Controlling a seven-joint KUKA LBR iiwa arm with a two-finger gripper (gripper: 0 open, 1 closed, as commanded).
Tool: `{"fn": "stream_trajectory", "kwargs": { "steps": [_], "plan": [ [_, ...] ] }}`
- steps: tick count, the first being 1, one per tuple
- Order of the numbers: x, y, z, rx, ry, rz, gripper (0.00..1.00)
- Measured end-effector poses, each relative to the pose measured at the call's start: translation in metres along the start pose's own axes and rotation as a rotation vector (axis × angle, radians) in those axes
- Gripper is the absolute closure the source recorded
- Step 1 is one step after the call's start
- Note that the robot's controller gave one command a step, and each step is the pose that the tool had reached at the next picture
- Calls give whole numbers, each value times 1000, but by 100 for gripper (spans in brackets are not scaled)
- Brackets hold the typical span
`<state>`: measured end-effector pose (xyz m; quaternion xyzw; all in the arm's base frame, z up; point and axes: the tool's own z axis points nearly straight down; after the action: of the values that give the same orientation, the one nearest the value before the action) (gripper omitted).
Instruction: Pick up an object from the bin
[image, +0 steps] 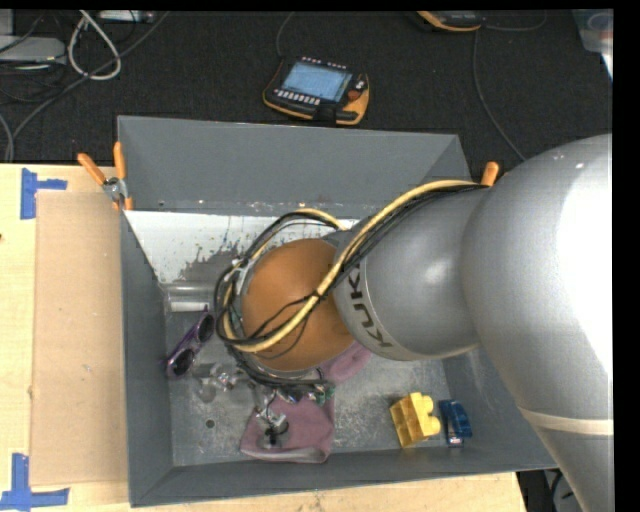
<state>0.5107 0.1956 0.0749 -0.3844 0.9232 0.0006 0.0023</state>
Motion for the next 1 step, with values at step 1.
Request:
{"fn": "stream_trajectory", "kwargs": {
  "steps": [1],
  "plan": [
    [21, -21, 2, -2, 1, 127, 0]
  ]
}}
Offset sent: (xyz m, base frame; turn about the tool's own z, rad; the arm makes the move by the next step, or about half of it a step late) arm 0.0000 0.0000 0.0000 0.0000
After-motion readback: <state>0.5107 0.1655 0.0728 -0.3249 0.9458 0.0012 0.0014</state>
